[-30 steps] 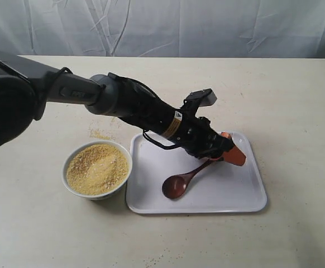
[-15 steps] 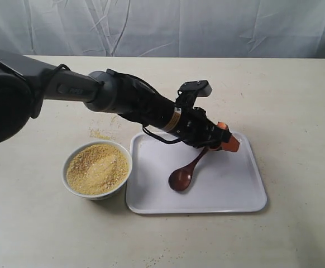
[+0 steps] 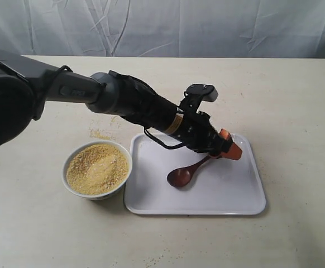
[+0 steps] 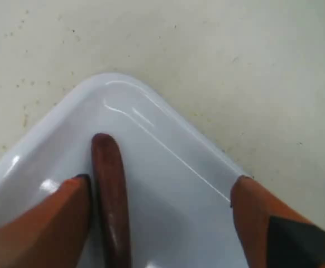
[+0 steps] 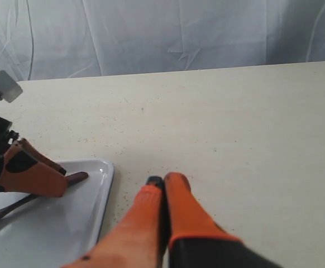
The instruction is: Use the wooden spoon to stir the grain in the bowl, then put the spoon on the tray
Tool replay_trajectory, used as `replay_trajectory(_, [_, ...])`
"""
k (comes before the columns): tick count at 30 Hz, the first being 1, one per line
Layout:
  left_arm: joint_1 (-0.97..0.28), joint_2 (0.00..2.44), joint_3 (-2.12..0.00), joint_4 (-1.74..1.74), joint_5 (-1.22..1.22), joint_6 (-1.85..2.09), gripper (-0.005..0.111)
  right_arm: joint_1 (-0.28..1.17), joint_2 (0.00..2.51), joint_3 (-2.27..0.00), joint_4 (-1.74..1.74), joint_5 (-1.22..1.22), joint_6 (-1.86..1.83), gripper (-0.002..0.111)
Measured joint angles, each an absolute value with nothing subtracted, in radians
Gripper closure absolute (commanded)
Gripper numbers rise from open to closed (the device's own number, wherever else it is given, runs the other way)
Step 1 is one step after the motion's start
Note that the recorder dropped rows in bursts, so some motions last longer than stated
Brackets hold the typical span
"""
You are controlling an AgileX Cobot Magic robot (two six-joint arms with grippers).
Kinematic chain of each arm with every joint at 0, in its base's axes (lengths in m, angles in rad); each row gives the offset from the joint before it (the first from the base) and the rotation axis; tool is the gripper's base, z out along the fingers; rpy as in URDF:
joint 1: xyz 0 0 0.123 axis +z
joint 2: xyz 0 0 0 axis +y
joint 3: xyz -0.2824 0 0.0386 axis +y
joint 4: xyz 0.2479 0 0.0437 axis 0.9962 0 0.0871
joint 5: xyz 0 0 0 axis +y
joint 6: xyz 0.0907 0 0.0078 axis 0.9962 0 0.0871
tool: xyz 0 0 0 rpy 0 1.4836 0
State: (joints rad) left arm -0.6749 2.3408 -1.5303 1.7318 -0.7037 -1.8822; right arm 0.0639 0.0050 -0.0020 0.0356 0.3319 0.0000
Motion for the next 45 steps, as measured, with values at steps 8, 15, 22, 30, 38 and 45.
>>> replay_trajectory(8, [-0.677,2.312,-1.528,1.745,-0.514,-1.85,0.043,0.064,0.005,-0.002,0.036,0.332,0.0,0.107])
replay_trajectory(15, [-0.64,2.194,-1.528,1.747,-0.443,-1.824,0.076,0.064,0.005,-0.002,0.036,0.332,0.0,0.107])
replay_trajectory(22, [-0.506,2.111,-1.528,1.745,-0.645,-1.885,0.107,0.064,0.005,-0.002,0.036,0.332,0.0,0.107])
replay_trajectory(30, [-0.293,2.1,-1.52,1.745,-1.117,-2.009,0.107,0.064,0.005,-0.002,0.036,0.332,0.0,0.107])
replay_trajectory(38, [-0.029,2.029,-1.391,1.747,-1.207,-2.082,0.107,0.064,0.005,-0.002,0.036,0.332,0.0,0.107])
replay_trajectory(45, [0.195,1.721,-1.072,1.751,-1.208,-1.843,0.107,0.064,0.005,-0.002,0.036,0.332,0.0,0.107])
